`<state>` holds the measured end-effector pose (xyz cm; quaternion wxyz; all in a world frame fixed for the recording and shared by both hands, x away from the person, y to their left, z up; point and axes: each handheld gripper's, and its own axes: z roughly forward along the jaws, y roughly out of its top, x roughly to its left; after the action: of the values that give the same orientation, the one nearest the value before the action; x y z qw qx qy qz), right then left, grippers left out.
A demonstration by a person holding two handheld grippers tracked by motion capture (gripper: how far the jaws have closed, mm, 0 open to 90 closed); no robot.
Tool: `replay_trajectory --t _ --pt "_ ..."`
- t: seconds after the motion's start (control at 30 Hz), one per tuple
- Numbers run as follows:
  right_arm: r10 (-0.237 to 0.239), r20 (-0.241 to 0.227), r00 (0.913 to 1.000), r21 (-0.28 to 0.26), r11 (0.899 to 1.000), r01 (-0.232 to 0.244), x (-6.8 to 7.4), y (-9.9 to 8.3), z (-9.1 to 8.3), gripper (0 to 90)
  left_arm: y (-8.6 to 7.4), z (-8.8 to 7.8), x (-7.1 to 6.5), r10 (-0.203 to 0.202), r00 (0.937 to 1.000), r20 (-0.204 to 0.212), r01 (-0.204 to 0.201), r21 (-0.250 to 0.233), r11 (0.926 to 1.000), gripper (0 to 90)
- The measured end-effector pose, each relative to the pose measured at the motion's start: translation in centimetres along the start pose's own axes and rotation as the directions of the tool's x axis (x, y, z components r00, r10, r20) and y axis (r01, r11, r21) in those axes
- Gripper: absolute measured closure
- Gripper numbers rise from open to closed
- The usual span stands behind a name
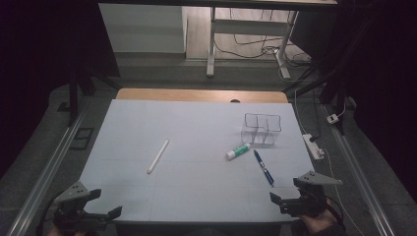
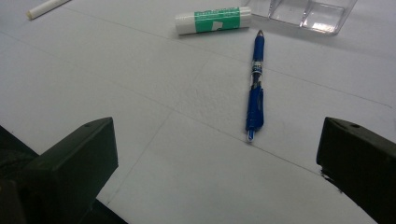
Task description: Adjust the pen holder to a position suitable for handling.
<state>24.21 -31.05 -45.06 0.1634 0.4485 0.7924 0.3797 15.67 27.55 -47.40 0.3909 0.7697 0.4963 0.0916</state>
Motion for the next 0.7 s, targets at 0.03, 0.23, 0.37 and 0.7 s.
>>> replay_trajectory --t 0.03,0.23,0.37,0.7 --pt "0.000 -0.002 1.0000 0.001 1.000 0.000 0.0 0.0 0.0 0.0 0.0 0.0 0.0 -0.001 1.0000 0.000 0.001 0.000 1.0000 1.6" --pt "-0.011 -0.047 0.9988 -0.034 0.999 0.009 0.3 0.5 -0.2 0.0 0.0 0.0 0.1 -0.004 1.0000 0.006 0.004 0.000 1.0000 1.6" --pt "-0.022 -0.045 0.9988 -0.035 0.999 0.020 0.0 0.9 0.0 0.0 0.0 0.0 0.1 -0.004 1.0000 0.006 0.004 0.000 1.0000 1.6" --pt "-0.092 -0.068 0.9934 -0.009 0.996 0.092 -0.4 1.8 1.0 0.0 0.0 0.0 0.1 -0.007 0.9999 0.007 0.007 0.001 1.0000 1.6"
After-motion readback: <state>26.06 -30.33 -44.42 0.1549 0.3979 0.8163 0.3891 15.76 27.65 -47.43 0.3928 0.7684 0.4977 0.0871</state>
